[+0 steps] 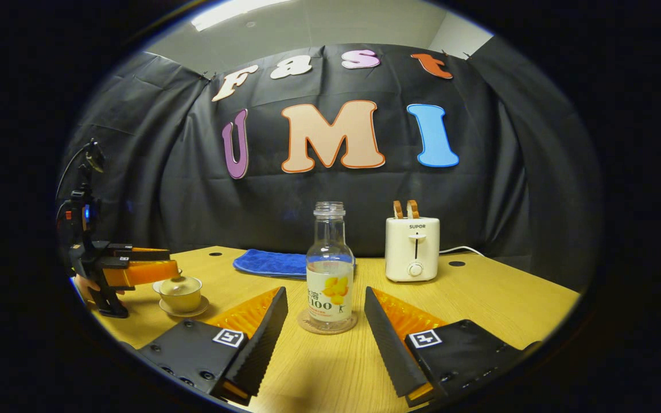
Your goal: Open the teacup lid with one hand, grasp the water bottle and pour water into the teacup with the other hand; after pouring, place the water bottle on the coaster and then close the teacup lid.
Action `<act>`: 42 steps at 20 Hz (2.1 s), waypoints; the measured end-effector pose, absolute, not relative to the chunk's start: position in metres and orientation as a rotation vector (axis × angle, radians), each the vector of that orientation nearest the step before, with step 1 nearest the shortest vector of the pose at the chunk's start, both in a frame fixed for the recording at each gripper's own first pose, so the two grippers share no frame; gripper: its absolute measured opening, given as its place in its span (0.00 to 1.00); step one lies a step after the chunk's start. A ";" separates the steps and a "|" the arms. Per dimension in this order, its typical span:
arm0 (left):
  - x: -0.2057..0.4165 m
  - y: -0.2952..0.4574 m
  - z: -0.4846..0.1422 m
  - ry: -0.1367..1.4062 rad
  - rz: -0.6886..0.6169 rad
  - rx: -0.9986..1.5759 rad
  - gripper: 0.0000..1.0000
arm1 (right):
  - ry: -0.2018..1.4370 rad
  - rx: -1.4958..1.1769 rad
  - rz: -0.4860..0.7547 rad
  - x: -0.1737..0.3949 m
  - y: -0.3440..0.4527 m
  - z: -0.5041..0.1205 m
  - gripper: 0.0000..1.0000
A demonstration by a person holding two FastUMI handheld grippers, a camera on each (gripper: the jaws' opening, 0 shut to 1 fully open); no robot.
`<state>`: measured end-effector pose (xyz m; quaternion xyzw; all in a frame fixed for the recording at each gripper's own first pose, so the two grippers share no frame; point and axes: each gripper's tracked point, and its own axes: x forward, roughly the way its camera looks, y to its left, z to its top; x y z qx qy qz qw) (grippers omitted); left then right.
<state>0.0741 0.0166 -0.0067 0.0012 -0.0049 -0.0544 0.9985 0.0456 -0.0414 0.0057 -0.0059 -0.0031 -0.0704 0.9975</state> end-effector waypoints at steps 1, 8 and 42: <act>0.072 0.024 -0.009 0.004 -0.072 0.003 0.92 | -0.007 -0.012 -0.148 0.045 -0.043 0.005 0.88; 0.037 0.078 -0.008 -0.001 0.207 0.007 0.95 | -0.011 -0.017 -0.264 0.038 -0.065 0.006 0.84; 0.014 0.118 -0.011 -0.002 0.462 0.007 0.95 | -0.025 -0.027 -0.517 0.021 -0.115 -0.003 0.88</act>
